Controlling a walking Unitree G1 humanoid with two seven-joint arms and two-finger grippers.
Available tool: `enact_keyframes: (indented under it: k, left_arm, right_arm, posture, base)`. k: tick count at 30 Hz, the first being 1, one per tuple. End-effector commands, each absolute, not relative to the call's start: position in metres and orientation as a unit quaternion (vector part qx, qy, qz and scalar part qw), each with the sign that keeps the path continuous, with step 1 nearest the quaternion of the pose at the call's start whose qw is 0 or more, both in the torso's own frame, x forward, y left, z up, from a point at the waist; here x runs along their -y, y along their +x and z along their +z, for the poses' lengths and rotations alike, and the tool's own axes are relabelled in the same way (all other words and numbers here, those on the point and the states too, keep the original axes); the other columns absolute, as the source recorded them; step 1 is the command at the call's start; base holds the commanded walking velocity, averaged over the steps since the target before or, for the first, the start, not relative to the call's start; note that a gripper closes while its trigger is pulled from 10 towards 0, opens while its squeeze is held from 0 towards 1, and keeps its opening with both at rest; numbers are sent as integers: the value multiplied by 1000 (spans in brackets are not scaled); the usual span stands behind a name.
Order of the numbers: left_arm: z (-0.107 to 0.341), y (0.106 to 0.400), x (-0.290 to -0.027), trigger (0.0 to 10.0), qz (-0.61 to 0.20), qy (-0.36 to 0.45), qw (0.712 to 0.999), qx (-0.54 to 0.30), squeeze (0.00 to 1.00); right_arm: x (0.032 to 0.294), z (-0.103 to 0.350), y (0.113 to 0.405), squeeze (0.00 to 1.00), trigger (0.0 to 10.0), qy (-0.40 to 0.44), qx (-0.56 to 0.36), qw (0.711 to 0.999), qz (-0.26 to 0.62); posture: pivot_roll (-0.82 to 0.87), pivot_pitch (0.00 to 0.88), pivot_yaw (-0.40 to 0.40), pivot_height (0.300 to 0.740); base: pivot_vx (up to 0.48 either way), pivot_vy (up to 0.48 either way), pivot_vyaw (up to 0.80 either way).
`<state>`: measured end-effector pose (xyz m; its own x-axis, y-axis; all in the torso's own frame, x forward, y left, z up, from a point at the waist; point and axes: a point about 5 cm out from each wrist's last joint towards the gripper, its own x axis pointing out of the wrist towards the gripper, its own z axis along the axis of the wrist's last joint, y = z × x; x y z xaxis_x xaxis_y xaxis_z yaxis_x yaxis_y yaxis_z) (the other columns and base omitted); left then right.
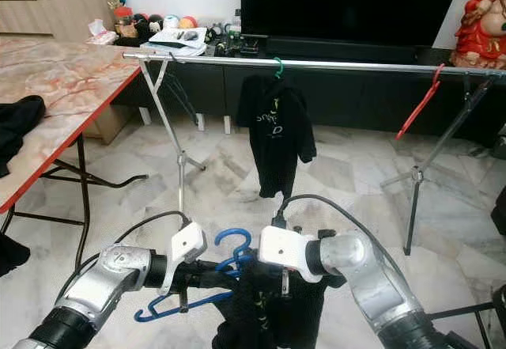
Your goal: Hang hanger
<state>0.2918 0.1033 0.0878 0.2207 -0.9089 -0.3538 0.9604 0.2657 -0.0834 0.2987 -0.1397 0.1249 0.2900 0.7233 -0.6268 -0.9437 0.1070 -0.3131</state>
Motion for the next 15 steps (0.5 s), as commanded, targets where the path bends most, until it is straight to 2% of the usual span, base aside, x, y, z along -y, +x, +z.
enact_keyframes:
  k: [1,8,15]
  left_arm:
    - [92,296,-105,0,-587,48,793,-154,0]
    - [91,296,-103,0,-585,47,796,-151,0]
    - [91,297,-103,0,-582,47,798,-150,0]
  right_arm:
    - [124,140,296,0,10000,-351,-119,707,603]
    - [127,145,296,0,10000,-356,-121,701,607]
    - [127,146,296,0,10000,-347,-117,707,605]
  posture:
    - [21,51,-26,740]
    - [14,51,-37,740]
    - [12,51,-37,740]
  base:
    - [0,0,0]
    - [0,0,0]
    - [0,0,0]
